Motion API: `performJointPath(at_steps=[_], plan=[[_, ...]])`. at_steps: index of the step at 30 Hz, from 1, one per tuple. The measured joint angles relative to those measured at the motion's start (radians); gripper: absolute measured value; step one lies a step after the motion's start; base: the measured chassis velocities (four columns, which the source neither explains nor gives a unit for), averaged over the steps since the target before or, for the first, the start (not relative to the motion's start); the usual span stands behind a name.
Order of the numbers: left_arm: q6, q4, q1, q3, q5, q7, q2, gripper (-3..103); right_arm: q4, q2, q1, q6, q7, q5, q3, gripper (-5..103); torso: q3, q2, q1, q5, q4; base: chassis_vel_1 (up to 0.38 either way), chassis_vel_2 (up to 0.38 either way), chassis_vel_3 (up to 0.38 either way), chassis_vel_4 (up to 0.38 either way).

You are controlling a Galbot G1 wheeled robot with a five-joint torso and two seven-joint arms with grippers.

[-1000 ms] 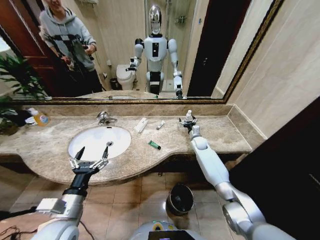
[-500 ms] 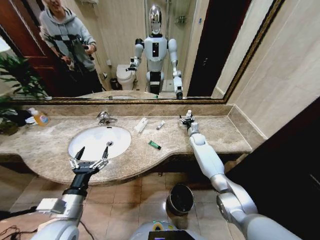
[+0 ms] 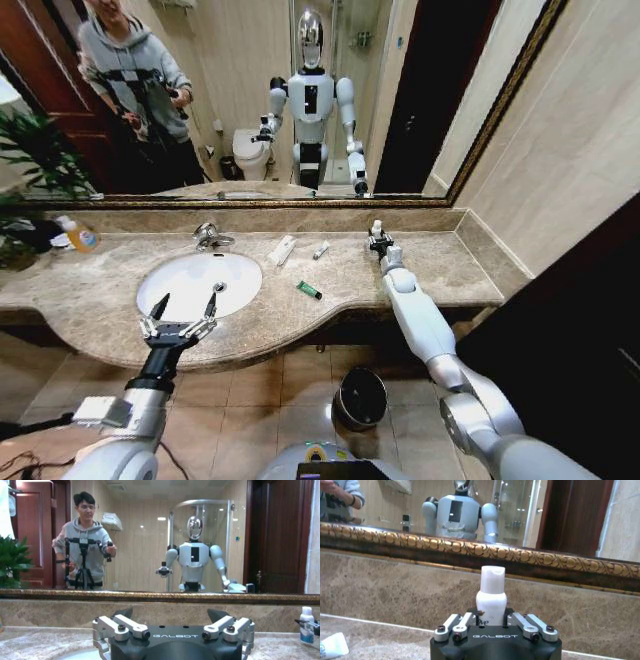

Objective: Pick up the trash from the sink and place it in the trash bin.

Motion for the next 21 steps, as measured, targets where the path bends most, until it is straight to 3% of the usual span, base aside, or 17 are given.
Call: performJointPath(at_steps=[4, 10, 13, 16, 18, 20, 21], plan=[[0.0, 0.0, 0.0, 0.0, 0.0, 0.0, 0.0, 100, 0.075, -0.028, -0.038, -0.022, 0.003, 0.025, 0.002, 19, 0.0, 0.0, 0.0, 0.0002, 0.0, 0.0, 0.0, 0.0, 0.0], [0.0, 0.0, 0.0, 0.0, 0.0, 0.0, 0.0, 100, 0.254, -0.087, -0.124, -0.078, 0.004, 0.081, 0.02, 18, 0.0, 0.0, 0.0, 0.0, 0.0002, 0.0, 0.0, 0.0, 0.0], [0.0, 0.0, 0.0, 0.0, 0.0, 0.001, 0.0, 100, 0.4, -0.136, -0.228, -0.107, 0.017, 0.14, 0.059, 18, 0.0, 0.0, 0.0, 0.0002, 0.0003, 0.0, 0.0, 0.0, 0.0], [0.0, 0.0, 0.0, 0.0, 0.0, 0.001, 0.0, 100, 0.649, -0.203, -0.445, -0.142, 0.031, 0.213, 0.132, 18, 0.0, 0.0, 0.0, 0.0005, -0.0006, 0.0, 0.0, 0.0, 0.0], [0.0, 0.0, 0.0, 0.0, 0.0, 0.0, 0.0, 100, 0.691, -0.211, -0.482, -0.144, 0.033, 0.221, 0.146, 18, 0.0, 0.0, 0.0, 0.0007, -0.0002, 0.0, 0.0, 0.0, 0.0], [0.0, 0.0, 0.0, 0.0, 0.0, 0.0, 0.0, 100, 0.873, -0.224, -0.662, -0.143, 0.04, 0.242, 0.225, 18, 0.0, 0.0, 0.0, -0.0005, 0.0, 0.0, 0.0, 0.0, 0.0], [0.0, 0.0, 0.0, 0.0, 0.0, 0.0, 0.0, 100, 0.873, -0.224, -0.662, -0.143, 0.04, 0.242, 0.225, 18, 0.0, 0.0, 0.0, -0.0005, 0.0, 0.0, 0.0, 0.0, 0.0]])
